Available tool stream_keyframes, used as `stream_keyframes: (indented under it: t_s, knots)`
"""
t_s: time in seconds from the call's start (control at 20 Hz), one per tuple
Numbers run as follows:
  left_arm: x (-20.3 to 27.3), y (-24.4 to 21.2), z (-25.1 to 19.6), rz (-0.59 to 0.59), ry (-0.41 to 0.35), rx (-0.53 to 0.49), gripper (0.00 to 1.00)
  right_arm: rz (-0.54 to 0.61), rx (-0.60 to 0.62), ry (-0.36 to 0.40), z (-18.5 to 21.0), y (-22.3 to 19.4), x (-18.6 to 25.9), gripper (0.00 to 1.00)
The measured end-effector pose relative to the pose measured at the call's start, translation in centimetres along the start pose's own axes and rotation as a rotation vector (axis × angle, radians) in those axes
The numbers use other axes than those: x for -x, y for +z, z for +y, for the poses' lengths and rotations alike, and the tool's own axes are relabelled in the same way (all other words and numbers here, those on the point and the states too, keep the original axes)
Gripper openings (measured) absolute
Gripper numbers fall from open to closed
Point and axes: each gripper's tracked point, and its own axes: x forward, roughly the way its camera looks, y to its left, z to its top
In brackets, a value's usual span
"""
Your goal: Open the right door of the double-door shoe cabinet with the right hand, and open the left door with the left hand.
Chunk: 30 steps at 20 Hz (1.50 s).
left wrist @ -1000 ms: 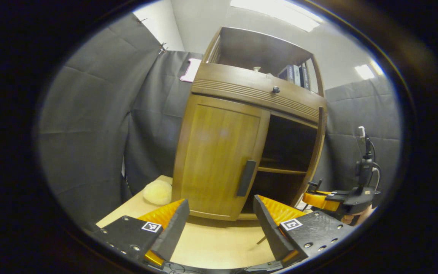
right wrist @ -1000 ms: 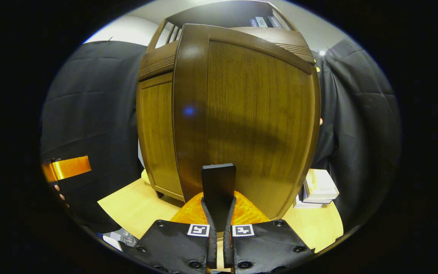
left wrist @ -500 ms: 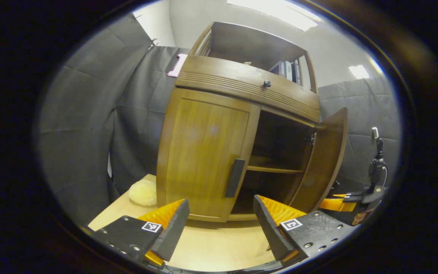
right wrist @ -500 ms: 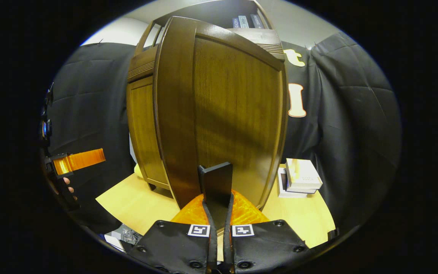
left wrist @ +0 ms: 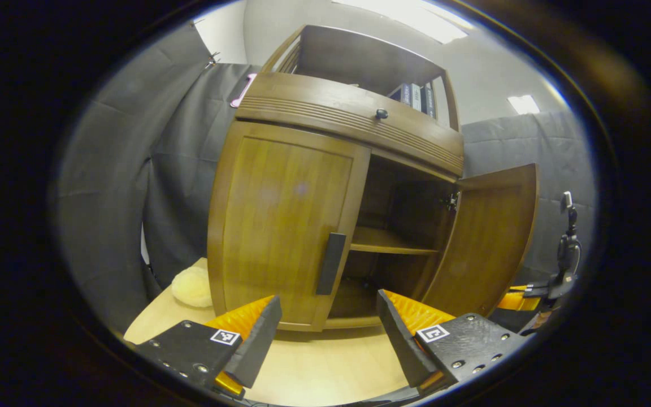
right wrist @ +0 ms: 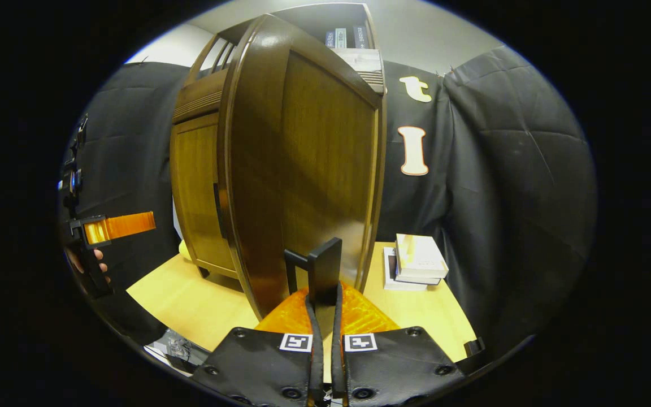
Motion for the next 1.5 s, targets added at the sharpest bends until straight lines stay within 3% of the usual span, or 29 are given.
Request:
stream_keyframes:
  t_s: [0.2,0.3,0.6,0.75,0.8,1.0,1.15,1.2,1.35,1.5]
  knots:
    - [-1.1,0.2,0.3,0.011,-0.021,-0.001,1.0,-0.012,0.014,-0.021,-1.3,-0.3,0.2,0.1]
    - [-1.2,0.5,0.1,0.011,-0.029,0.001,1.0,-0.021,0.024,-0.039,-2.4,-0.3,0.5,0.03]
    - [-1.2,0.1,-0.1,0.02,-0.031,-0.011,1.0,-0.044,0.031,-0.096,-6.5,-0.9,0.5,0.06]
    - [-1.1,0.4,-0.7,0.018,-0.036,-0.017,1.0,-0.056,0.021,-0.071,-7.3,-1.0,0.5,0.08]
    - [-1.0,0.4,-0.4,0.019,-0.036,-0.021,1.0,-0.059,0.018,-0.066,-7.5,-1.0,0.5,0.02]
    - [-0.8,0.3,-0.6,0.022,-0.038,-0.015,1.0,-0.057,-0.015,-0.059,-8.4,-1.3,0.4,0.0]
    - [-1.2,0.8,-0.4,0.024,-0.044,-0.028,1.0,-0.057,-0.045,-0.06,-8.8,-1.4,0.6,0.0]
    - [-1.2,0.8,-0.4,0.023,-0.043,-0.038,1.0,-0.056,-0.048,-0.057,-9.0,-1.4,0.7,0.08]
    - [-0.5,0.6,-1.3,0.017,-0.033,-0.037,1.0,-0.056,-0.065,-0.056,-9.4,-1.5,1.2,0.0]
    - [-0.1,0.6,-0.3,0.011,-0.028,-0.016,1.0,-0.067,-0.03,-0.072,-9.4,-1.3,2.2,0.05]
